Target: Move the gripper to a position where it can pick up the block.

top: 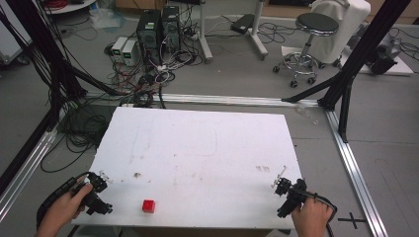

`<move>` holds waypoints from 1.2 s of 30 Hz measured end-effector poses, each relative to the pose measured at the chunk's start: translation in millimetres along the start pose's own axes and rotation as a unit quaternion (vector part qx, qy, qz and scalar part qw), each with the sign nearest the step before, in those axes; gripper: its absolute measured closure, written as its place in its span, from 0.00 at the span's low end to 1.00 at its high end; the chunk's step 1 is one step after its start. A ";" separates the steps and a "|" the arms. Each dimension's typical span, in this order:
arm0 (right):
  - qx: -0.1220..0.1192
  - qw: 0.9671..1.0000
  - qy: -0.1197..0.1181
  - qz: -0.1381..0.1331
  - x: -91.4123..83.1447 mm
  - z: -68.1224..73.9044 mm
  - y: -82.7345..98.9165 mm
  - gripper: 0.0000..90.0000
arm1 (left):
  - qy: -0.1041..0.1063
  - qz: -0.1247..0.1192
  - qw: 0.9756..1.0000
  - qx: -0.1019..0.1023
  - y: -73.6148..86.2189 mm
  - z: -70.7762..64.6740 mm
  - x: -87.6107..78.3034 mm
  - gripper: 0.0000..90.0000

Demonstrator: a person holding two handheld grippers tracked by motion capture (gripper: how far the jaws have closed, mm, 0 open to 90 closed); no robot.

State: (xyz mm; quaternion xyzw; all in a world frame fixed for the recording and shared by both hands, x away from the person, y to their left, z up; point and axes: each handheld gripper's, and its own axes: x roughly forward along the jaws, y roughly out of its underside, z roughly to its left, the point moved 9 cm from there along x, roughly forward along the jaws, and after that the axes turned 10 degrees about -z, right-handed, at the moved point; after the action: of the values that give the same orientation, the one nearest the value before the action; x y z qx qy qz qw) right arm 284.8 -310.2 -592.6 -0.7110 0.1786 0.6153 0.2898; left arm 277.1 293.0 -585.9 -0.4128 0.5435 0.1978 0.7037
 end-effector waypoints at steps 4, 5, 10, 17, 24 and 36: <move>0.003 1.000 -0.001 0.000 -0.1 0.9 0.2 0.10 | -0.003 0.005 1.000 0.006 -0.5 -2.3 0.3 0.25; 0.002 1.000 -0.001 -0.001 -0.2 0.8 -0.2 0.10 | -0.003 0.008 1.000 0.011 -1.1 -3.7 1.2 0.25; 0.003 1.000 0.000 -0.001 -0.3 1.0 0.9 0.10 | -0.005 0.012 1.000 0.017 -3.3 -4.6 4.5 0.25; 0.004 1.000 -0.003 -0.003 0.3 0.4 1.8 0.10 | -0.002 0.023 0.999 0.029 -4.2 -2.9 10.2 0.25; 0.003 1.000 -0.004 -0.004 0.4 1.3 0.5 0.10 | 0.008 0.029 0.998 0.059 -7.2 0.9 11.2 0.25; 0.000 1.000 -0.009 -0.006 1.7 2.3 -0.8 0.10 | 0.041 0.027 0.993 0.110 -23.6 7.4 3.7 0.25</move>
State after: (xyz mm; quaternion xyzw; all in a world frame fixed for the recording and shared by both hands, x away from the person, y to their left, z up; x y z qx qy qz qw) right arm 283.7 -307.9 -594.3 -0.7067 0.1719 0.6196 0.2952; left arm 299.9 284.6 -580.2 -0.3259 0.6016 0.1385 0.7160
